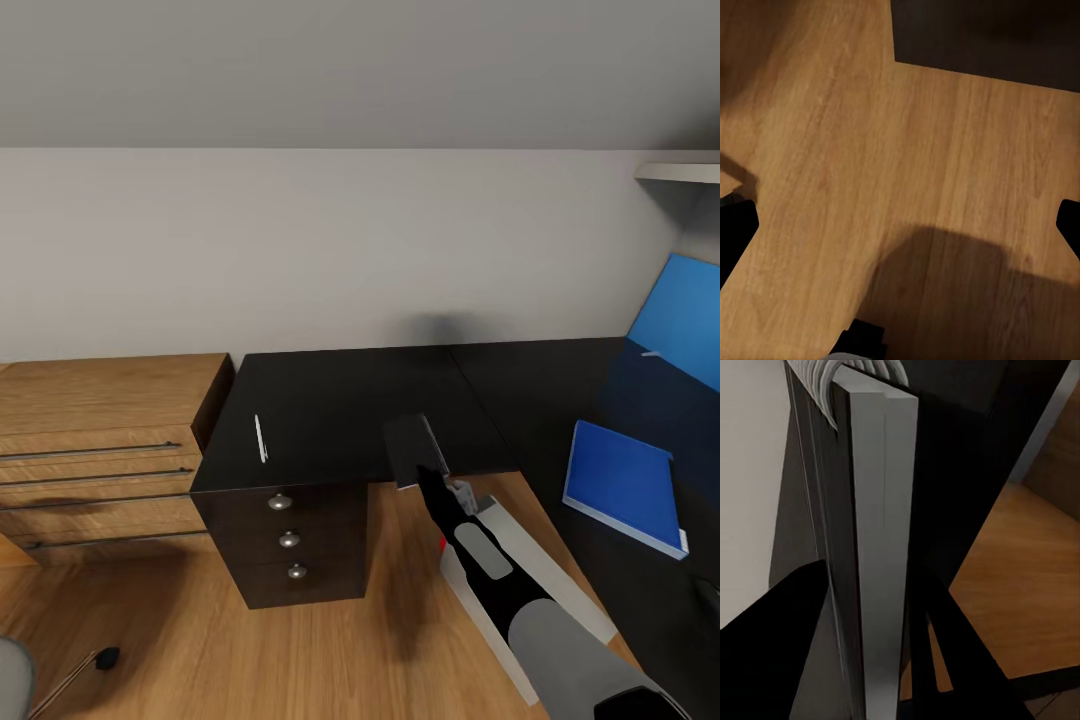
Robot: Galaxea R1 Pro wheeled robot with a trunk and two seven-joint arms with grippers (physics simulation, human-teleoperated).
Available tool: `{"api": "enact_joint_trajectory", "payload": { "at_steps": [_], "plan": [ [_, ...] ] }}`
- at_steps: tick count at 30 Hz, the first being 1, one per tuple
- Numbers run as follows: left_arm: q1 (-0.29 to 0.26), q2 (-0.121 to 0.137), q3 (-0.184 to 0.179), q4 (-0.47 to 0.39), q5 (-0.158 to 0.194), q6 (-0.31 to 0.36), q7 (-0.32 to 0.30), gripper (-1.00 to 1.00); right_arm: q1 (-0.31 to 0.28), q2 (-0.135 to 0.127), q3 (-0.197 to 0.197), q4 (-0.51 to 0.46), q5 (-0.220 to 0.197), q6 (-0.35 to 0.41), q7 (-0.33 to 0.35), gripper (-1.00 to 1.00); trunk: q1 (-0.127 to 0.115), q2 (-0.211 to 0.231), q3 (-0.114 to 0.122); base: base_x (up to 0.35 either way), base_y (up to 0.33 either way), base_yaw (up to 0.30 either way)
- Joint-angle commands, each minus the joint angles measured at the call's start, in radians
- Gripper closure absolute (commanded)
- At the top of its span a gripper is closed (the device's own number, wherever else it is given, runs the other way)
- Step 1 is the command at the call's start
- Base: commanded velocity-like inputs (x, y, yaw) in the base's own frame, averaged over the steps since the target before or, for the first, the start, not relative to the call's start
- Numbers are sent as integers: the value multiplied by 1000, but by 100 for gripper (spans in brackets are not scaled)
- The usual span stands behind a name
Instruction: In the bedroom, organize the workspace by keeping the computer under the desk, ensuring the monitor is on the desk, placing the keyboard on the desk next to the monitor, placing the mouse on the desk next to the keyboard, moving the folder from the swivel chair onto the desk next to the mouse, stacking the notebook on top of the folder with the pen on top of the notebook, and positioning the swivel chair next to the desk.
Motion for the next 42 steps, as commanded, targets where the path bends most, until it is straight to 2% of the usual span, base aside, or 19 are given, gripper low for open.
{"api": "enact_joint_trajectory", "payload": {
  "at_steps": [1, 23, 29, 31, 34, 37, 38, 40, 42],
  "plan": [
    [0, 1, -3, -1, 11, -4, 5, -100, -1, -1, 5, 2, -12, -5, 3, 100, 0, 0, -1, 0, 0, 0],
    [0, 1, -3, -1, 11, -4, 5, -100, -1, -1, 5, 2, -12, -5, 3, 100, 0, 0, -1, 0, 0, 0],
    [0, 1, -3, 0, 11, -4, 5, -100, -1, -9, 5, -3, -12, -4, 3, 100, -23, 42, 18, 0, 0, 0],
    [0, 1, -3, 0, 11, -4, 5, -100, -1, -24, 4, -11, -16, -4, 3, 100, -31, 56, 24, 0, 0, 0],
    [0, 1, -3, 2, 11, -4, 6, -100, 2, -67, 3, -57, -45, -1, 1, 100, -42, 77, 34, 0, 0, 0],
    [0, 1, -3, 2, 11, -4, 6, -100, 41, -136, 2, -189, -154, 2, -13, 100, -54, 98, 43, 0, 0, 0],
    [0, 1, -3, 3, 11, -4, 6, -100, 99, -172, 2, -312, -224, 1, -50, 100, -57, 105, 46, 0, 0, 0],
    [0, 1, -3, 3, 11, -4, 6, -100, 140, -198, -2, -405, -257, -1, -96, 100, -65, 119, 53, 0, 0, 0],
    [0, 1, -2, 4, 12, -3, 7, -100, 192, -235, -30, -523, -298, -6, -157, 100, -65, 119, 53, 0, 0, 0]
  ]
}}
